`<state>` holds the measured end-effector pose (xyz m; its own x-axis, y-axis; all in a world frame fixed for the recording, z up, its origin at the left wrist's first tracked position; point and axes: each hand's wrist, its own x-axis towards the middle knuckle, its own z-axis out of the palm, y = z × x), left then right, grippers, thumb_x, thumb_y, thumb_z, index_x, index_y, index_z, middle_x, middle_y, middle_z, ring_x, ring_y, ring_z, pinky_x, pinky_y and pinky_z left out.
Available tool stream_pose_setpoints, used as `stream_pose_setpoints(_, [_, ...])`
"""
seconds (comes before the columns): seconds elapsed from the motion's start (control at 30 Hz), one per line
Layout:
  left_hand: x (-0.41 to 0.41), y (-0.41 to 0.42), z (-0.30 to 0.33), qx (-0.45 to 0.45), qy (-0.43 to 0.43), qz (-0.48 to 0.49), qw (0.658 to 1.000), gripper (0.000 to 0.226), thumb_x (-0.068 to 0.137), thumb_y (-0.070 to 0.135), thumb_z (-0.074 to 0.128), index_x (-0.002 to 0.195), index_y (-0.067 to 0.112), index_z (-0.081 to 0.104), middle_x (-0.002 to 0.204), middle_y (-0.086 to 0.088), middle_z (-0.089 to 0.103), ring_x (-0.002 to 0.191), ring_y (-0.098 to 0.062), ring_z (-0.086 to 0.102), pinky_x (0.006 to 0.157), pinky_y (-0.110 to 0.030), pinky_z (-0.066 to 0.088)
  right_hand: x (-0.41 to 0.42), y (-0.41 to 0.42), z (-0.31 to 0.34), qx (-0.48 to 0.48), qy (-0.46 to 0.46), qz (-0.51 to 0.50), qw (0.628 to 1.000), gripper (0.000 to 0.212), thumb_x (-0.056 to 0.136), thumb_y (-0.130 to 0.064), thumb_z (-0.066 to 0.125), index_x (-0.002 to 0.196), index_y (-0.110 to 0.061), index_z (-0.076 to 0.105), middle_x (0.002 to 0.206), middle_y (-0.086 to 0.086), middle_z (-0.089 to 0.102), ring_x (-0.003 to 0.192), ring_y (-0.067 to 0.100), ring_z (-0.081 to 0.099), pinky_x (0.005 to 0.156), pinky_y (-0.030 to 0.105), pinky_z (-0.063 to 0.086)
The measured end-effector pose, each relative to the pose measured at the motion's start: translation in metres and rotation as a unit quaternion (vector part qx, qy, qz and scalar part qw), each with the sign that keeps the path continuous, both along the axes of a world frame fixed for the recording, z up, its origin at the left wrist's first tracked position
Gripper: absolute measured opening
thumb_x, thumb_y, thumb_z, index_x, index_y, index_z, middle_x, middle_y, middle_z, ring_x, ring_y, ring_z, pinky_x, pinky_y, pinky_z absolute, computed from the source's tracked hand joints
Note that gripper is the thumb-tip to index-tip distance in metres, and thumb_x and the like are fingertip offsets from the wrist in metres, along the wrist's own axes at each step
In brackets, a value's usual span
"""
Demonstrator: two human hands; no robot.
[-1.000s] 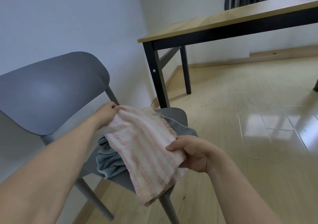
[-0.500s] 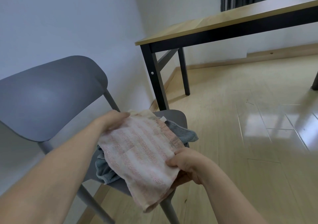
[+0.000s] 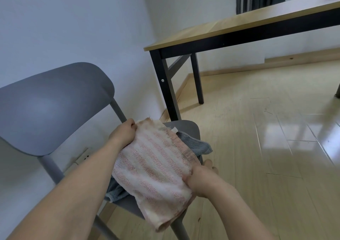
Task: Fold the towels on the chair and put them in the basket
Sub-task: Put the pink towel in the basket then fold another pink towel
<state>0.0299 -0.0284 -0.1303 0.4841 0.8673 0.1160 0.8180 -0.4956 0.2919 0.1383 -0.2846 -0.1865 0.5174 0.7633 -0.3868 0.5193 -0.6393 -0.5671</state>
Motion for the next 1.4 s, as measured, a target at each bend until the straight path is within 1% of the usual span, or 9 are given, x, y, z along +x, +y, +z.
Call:
stream_pose_setpoints(0.23, [-0.015,-0.011,0.027,0.185,-0.03,0.013,0.982,0.022,0.103,0.027,0.024,0.094,0.016,0.04,0.082,-0.011,0.059,0.074,-0.032,0.054,0.062,-0.036,0.038,0.0,-0.004,0.001,0.029,0.068,-0.004,0.997,0.035,0.097,-0.032,0.045,0.115,-0.005,0.056,0.105,0.011,0.053,0.114,0.031,0.055,0.088,0.032,0.044])
stream_pose_setpoints(0.33, [-0.011,-0.013,0.028,0.194,0.006,0.003,0.981,0.018,0.102,0.023,0.023,0.094,0.019,0.037,0.081,-0.012,0.061,0.069,-0.032,0.053,0.059,-0.035,0.036,-0.003,-0.005,0.0,0.037,0.062,-0.016,0.997,0.023,0.096,-0.035,0.046,0.099,-0.012,0.05,0.119,0.015,0.057,0.114,0.031,0.055,0.084,0.031,0.042])
stream_pose_setpoints(0.53, [-0.008,-0.04,0.028,0.145,0.04,0.067,0.986,0.03,0.094,0.02,0.039,0.124,0.012,0.039,0.125,-0.014,0.05,0.115,-0.035,0.043,0.093,-0.044,0.031,-0.001,-0.02,-0.019,0.1,0.29,-0.159,0.939,0.085,0.086,-0.053,0.059,0.145,-0.017,0.009,0.134,0.01,0.044,0.108,0.029,0.054,0.074,0.037,0.052])
stream_pose_setpoints(0.67, [-0.045,-0.134,0.013,0.221,-0.071,-0.079,0.97,0.013,0.089,0.021,0.049,0.1,0.015,0.043,0.095,0.0,0.05,0.085,-0.021,0.047,0.072,-0.031,0.034,0.01,-0.026,-0.022,0.08,0.339,-0.133,0.928,0.081,0.077,-0.051,0.072,0.137,-0.014,0.033,0.112,0.008,0.058,0.091,0.022,0.061,0.064,0.033,0.054])
stream_pose_setpoints(0.87, [-0.086,-0.219,-0.031,-0.002,0.066,0.022,0.998,0.044,0.083,0.065,0.04,0.073,0.024,0.053,0.065,0.006,0.06,0.061,-0.014,0.059,0.057,-0.028,0.05,0.015,-0.023,-0.015,0.074,0.407,-0.139,0.9,0.034,0.082,-0.02,0.074,0.108,-0.007,0.057,0.074,0.003,0.054,0.06,0.014,0.047,0.057,0.028,0.051])
stream_pose_setpoints(1.1, [-0.081,-0.229,-0.03,0.002,0.1,0.015,0.995,0.032,0.086,0.036,0.046,0.059,0.019,0.043,0.059,0.002,0.049,0.053,-0.017,0.049,0.048,-0.025,0.032,-0.001,-0.025,-0.006,0.091,0.354,-0.161,0.917,0.02,0.092,-0.021,0.062,0.102,-0.005,0.054,0.067,0.005,0.049,0.054,0.015,0.047,0.053,0.029,0.051])
stream_pose_setpoints(1.23, [-0.087,-0.24,-0.027,-0.135,-0.023,0.039,0.99,0.027,0.092,0.021,0.04,0.065,0.018,0.035,0.063,0.002,0.042,0.054,-0.016,0.038,0.048,-0.026,0.024,-0.004,-0.03,0.002,0.091,0.333,-0.167,0.924,0.019,0.094,-0.017,0.058,0.08,-0.006,0.051,0.066,0.007,0.049,0.056,0.017,0.048,0.058,0.03,0.05])
stream_pose_setpoints(1.33, [-0.102,-0.249,-0.022,-0.292,-0.169,0.096,0.937,0.024,0.092,0.016,0.042,0.069,0.017,0.037,0.065,-0.003,0.039,0.05,-0.018,0.037,0.048,-0.024,0.025,-0.003,-0.034,0.005,0.105,0.331,-0.164,0.923,0.019,0.095,-0.013,0.057,0.079,-0.007,0.049,0.067,0.008,0.051,0.058,0.018,0.05,0.061,0.032,0.05])
stream_pose_setpoints(1.4, [-0.113,-0.252,-0.023,-0.271,-0.108,0.091,0.952,0.023,0.092,0.017,0.039,0.07,0.018,0.04,0.066,-0.004,0.045,0.053,-0.022,0.046,0.05,-0.026,0.032,-0.002,-0.038,0.006,0.103,0.344,-0.153,0.921,0.016,0.095,-0.011,0.057,0.081,-0.007,0.05,0.069,0.009,0.052,0.059,0.019,0.052,0.062,0.033,0.052])
